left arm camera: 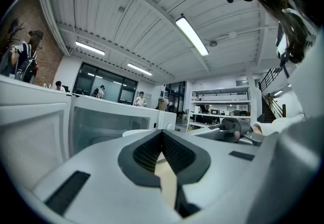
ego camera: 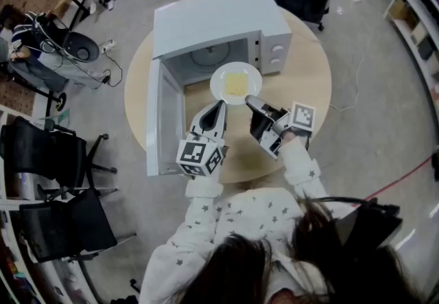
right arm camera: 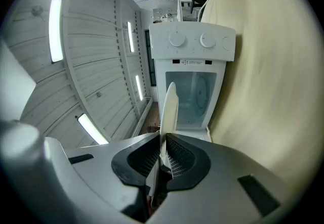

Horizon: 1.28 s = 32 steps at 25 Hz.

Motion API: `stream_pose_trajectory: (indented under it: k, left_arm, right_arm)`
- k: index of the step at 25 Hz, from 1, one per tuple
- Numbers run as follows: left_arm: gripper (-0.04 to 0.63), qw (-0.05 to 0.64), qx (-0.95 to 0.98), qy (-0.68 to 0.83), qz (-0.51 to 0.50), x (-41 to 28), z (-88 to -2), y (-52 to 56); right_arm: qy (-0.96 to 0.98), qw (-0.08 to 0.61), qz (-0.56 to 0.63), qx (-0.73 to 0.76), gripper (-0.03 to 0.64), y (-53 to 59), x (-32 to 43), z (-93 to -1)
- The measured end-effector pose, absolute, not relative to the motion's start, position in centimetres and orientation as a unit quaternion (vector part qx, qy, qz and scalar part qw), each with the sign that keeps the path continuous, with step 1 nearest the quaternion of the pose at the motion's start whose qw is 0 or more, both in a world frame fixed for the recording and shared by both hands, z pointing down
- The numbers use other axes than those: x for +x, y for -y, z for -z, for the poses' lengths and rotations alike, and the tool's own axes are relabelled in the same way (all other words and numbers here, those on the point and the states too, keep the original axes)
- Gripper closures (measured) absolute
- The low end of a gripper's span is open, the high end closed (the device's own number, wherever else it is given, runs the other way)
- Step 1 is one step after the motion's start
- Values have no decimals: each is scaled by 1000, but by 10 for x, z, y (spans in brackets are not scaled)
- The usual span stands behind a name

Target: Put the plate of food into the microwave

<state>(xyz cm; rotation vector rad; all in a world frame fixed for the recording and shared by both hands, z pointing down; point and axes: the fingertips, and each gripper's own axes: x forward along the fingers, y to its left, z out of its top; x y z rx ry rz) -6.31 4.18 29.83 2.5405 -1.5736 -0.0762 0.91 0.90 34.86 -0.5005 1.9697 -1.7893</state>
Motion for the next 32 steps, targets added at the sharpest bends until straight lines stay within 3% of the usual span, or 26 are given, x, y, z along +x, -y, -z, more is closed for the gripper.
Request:
stream_pose_trajectory:
  k: [16,32]
  left_arm:
    - [600,105,818,565,17,-89,-321,36]
    - [600,125,815,565,-2,-131,-403,108]
  right_arm:
    - [-705,149,669,-179,589,76,-16,-383]
    - [-703,141,673,-183,589,144,-79,-462]
